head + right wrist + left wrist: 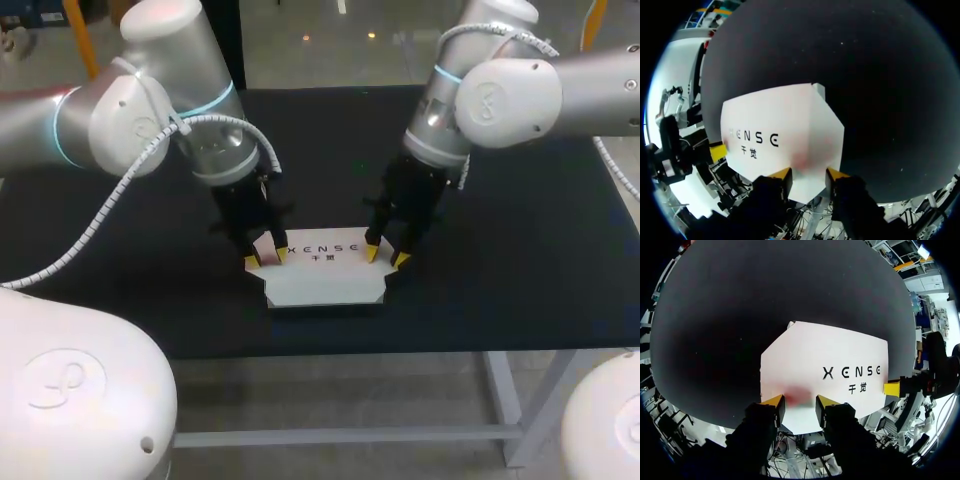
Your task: Assemble the packaging by folding the flat box into shape, placing the metal phone stand inside, and closing the box properly
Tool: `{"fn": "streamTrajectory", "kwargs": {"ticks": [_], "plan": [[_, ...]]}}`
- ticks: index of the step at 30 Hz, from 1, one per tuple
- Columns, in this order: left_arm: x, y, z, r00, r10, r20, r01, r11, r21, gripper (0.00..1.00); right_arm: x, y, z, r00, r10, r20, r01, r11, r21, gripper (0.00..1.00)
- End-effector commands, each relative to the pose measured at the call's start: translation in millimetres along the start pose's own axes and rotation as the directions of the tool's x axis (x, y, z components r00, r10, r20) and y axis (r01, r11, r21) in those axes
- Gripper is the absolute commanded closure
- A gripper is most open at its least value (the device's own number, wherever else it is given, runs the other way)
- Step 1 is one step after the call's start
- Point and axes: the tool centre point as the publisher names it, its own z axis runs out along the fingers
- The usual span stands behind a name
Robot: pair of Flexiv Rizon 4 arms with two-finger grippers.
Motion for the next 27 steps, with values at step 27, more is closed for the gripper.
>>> {"fn": "streamTrajectory", "kwargs": {"ticks": [27], "plan": [[-6.4, 11.4, 12.7, 0.999, 0.035, -0.034, -0.032, 0.996, 0.083, 0.5, -3.6, -0.5, 6.1, 1.0, 0.001, -0.008, -0.002, 0.999, -0.054, 0.53]]}}
